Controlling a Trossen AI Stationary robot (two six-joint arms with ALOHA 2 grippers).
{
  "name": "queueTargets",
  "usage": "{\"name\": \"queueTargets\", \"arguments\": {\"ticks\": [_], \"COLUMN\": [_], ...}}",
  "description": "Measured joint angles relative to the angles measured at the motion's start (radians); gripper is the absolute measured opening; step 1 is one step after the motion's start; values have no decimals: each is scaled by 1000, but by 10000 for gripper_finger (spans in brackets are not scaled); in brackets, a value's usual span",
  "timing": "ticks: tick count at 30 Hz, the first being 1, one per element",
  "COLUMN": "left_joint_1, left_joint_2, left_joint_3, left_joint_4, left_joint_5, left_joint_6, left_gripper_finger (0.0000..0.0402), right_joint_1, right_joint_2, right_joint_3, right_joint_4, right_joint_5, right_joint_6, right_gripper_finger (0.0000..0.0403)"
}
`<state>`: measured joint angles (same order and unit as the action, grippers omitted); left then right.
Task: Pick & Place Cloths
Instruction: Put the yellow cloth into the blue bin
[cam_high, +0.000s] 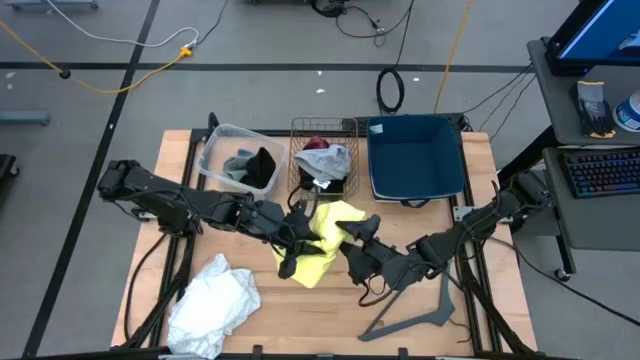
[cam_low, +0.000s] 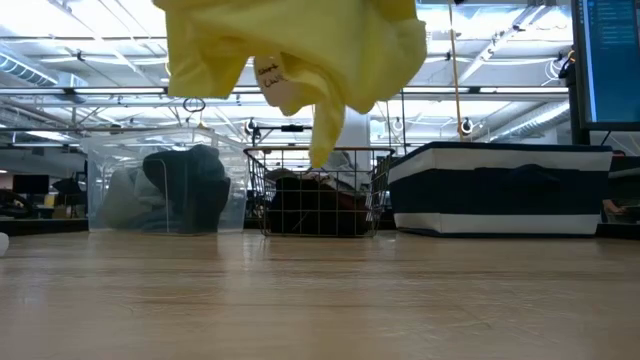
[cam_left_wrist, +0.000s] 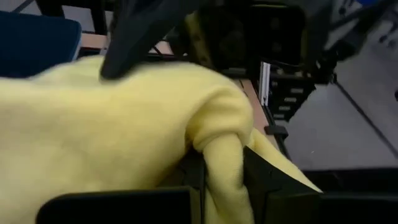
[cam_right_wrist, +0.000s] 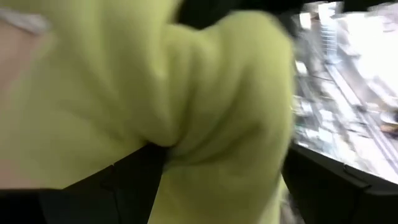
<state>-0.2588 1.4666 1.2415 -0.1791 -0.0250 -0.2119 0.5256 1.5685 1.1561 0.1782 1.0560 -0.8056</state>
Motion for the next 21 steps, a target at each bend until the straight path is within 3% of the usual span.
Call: {"name": "queueTargets", "arguments": {"ticks": [4,9,15,21], "left_joint_1": [1,-2,0,0], "left_joint_2": [0,0,0,0], "left_joint_3": [0,0,0,0], "left_joint_4": [-9,-21,-7,-9], "left_joint_5": [15,23,43,49], "left_joint_6": [54,72,72,73], "left_gripper_finger": [45,44,44,44], "right_joint_1": [-30,-70,-94,-94], "right_joint_2": [0,-1,-7,-7], "right_joint_3": [0,0,0,0], "right_joint_4": [-120,-131,-113,-101], "right_joint_5": [-216,-447,-460,-462], "right_joint_6": [166,291,329,334], "right_gripper_finger": [306,302,239,100]}}
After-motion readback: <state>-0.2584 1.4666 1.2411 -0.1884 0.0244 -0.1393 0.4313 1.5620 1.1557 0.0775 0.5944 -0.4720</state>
